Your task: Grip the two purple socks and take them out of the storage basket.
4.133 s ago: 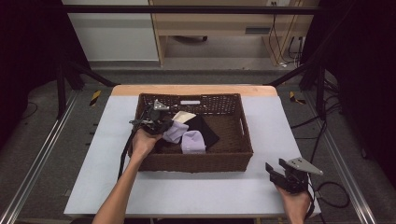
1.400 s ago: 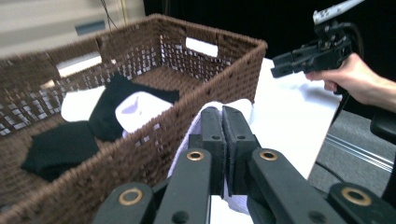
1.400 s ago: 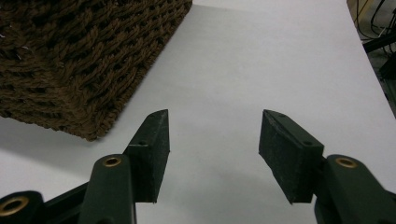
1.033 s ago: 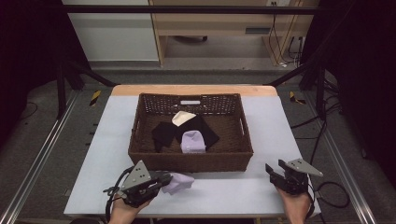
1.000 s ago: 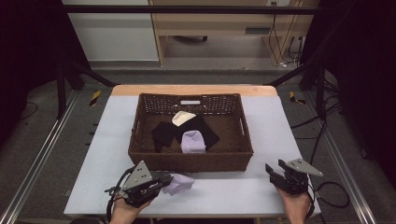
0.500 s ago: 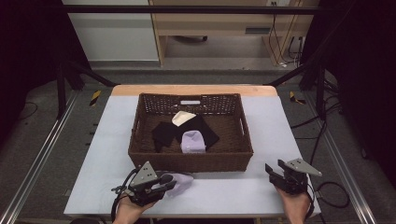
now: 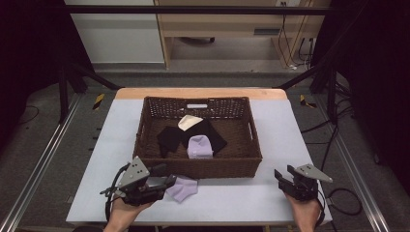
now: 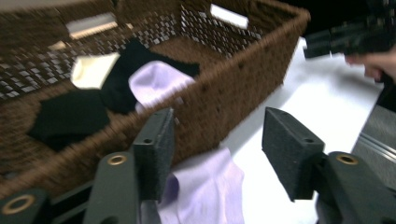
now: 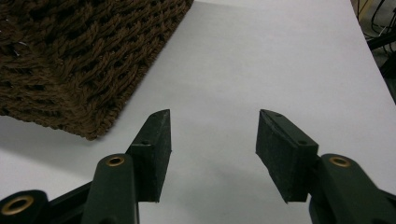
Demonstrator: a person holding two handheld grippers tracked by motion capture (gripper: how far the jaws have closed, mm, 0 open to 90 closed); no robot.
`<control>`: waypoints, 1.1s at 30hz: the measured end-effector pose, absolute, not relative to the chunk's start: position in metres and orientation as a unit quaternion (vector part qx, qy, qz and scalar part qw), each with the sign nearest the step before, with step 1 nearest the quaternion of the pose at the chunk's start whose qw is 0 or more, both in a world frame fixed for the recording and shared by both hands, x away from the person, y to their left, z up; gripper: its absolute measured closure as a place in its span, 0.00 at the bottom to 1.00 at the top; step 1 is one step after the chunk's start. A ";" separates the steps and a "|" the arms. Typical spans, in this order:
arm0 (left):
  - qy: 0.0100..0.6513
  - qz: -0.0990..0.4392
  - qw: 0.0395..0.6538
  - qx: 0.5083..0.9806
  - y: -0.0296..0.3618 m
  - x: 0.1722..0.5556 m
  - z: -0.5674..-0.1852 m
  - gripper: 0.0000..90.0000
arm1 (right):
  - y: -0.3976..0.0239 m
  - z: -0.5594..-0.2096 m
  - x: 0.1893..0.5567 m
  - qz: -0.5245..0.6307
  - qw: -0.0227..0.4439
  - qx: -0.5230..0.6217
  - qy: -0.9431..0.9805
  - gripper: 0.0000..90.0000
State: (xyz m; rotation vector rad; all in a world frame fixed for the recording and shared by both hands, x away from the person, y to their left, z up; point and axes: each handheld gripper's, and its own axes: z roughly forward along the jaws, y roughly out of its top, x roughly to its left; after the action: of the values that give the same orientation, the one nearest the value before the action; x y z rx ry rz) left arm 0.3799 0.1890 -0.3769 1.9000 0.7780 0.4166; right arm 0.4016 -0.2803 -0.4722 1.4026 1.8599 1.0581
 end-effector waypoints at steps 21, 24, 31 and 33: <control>0.339 0.216 0.504 0.764 0.162 0.455 -0.315 0.41 | -0.282 -0.471 0.403 0.398 0.289 0.525 0.694 0.50; 0.346 0.222 0.495 0.765 0.155 0.471 -0.314 0.41 | -0.281 -0.471 0.403 0.398 0.288 0.526 0.694 0.50; 0.353 0.231 0.481 0.769 0.139 0.499 -0.315 0.41 | -0.281 -0.472 0.404 0.399 0.287 0.527 0.693 0.51; 0.352 0.233 0.478 0.770 0.135 0.506 -0.315 0.41 | -0.281 -0.472 0.404 0.400 0.287 0.527 0.693 0.51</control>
State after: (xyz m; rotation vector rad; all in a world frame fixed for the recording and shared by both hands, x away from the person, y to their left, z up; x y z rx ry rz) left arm 0.5058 0.1354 -0.3153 1.8801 0.8604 0.5696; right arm 0.4038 -0.2815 -0.4716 1.4072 1.8530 1.0683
